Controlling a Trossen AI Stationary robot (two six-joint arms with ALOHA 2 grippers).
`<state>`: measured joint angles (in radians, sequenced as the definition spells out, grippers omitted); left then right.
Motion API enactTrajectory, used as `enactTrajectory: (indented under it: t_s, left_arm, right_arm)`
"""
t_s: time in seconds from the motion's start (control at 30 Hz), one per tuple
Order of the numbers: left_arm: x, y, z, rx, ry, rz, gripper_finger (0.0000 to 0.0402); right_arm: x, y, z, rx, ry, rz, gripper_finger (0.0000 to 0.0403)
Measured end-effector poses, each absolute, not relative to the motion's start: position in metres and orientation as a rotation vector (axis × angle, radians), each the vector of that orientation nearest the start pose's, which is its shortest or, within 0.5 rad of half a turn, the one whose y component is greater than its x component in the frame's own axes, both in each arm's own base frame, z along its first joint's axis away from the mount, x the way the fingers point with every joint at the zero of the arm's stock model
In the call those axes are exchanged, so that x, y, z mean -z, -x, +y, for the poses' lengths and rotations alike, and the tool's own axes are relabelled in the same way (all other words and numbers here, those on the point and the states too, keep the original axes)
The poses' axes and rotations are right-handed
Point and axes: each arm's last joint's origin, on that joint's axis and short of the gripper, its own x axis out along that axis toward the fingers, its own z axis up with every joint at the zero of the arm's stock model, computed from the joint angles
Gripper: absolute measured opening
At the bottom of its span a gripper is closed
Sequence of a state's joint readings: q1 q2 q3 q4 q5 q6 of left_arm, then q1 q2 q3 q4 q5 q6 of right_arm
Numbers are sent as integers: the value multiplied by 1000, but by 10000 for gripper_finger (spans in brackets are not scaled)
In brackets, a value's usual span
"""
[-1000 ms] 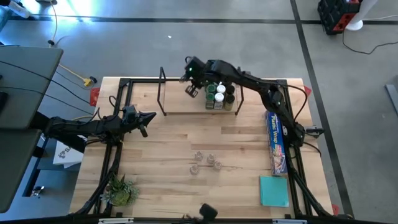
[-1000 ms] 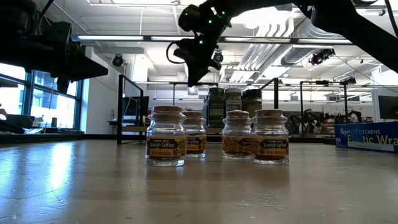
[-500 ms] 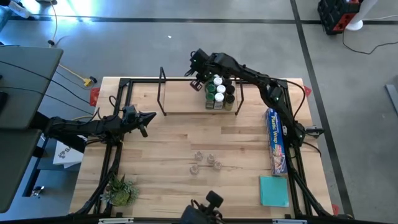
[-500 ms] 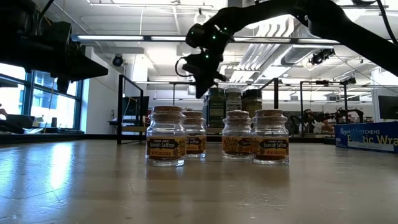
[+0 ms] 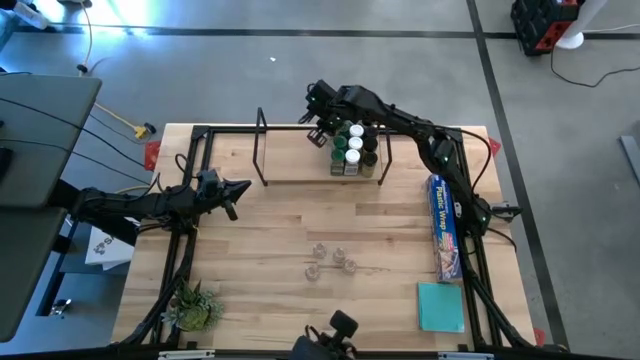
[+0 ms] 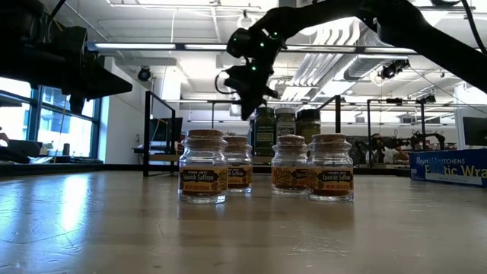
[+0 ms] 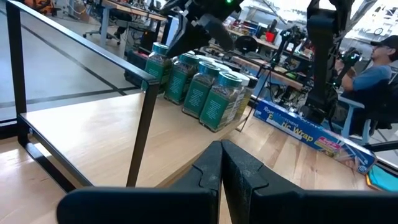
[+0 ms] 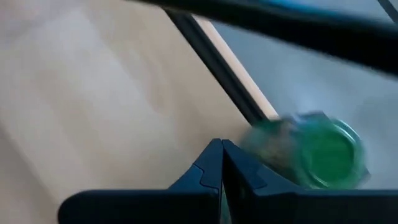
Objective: Shelf spices
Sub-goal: Put the green seasoning bottle on the shelf and align with the other green seasoning bottles
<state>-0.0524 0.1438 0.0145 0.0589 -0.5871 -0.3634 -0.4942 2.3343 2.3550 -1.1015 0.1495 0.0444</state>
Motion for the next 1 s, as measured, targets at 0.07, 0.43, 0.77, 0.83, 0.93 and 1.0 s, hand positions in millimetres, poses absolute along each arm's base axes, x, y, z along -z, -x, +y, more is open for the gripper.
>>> enactTrajectory:
  t_s: [0.07, 0.43, 0.77, 0.83, 0.93, 1.0]
  left_arm:
    - [-163, -102, 11, -540, 332, -30, 5]
    - [-163, -102, 11, -541, 332, -30, 5]
    - [-163, -102, 11, -542, 332, -31, 5]
    - [-163, -102, 11, -547, 332, -31, 5]
    - [-163, -101, 11, -568, 330, -35, 5]
    - [-163, -101, 12, -577, 330, -37, 5]
  right_arm:
    - [-277, -437, -235, 577, -229, 1018, 2]
    - [-264, -451, -255, 569, -234, 875, 2]
    - [-253, -442, -276, 677, -230, 905, 2]
    - [-252, -440, -277, 686, -246, 915, 2]
    - [-249, -437, -277, 700, -276, 946, 2]
    - [-248, -435, -276, 711, -281, 963, 2]
